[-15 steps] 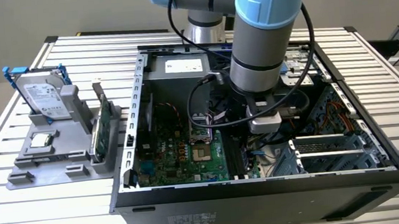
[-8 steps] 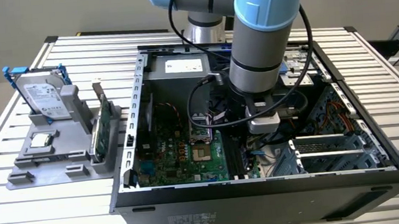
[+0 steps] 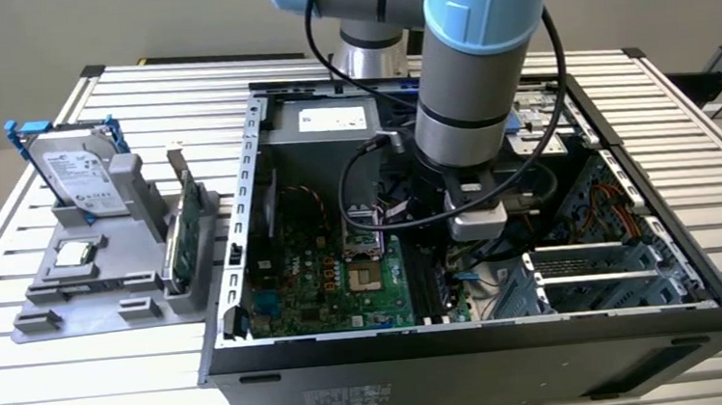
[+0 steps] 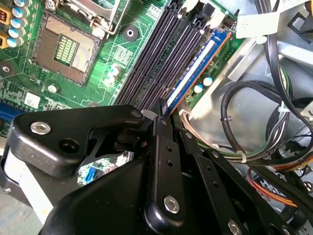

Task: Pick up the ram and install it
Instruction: 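Insert the ram into the slot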

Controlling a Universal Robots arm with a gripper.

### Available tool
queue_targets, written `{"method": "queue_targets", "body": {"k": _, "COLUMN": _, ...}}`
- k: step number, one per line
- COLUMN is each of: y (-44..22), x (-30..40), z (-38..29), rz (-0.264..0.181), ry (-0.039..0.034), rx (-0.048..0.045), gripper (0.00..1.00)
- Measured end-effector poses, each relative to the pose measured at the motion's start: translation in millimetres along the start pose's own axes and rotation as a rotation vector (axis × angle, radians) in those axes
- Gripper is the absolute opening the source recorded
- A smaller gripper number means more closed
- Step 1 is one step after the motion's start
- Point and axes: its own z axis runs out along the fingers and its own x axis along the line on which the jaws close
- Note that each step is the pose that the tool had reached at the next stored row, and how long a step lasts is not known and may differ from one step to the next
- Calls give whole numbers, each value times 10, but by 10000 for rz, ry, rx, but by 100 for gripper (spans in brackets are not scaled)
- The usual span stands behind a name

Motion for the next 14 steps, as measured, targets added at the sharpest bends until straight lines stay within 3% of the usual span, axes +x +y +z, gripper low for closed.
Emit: {"method": "queue_targets", "body": {"k": 14, "y": 16, "x": -23, "z": -4, "rz": -25, "ry": 1, "rx": -1, "gripper": 0}}
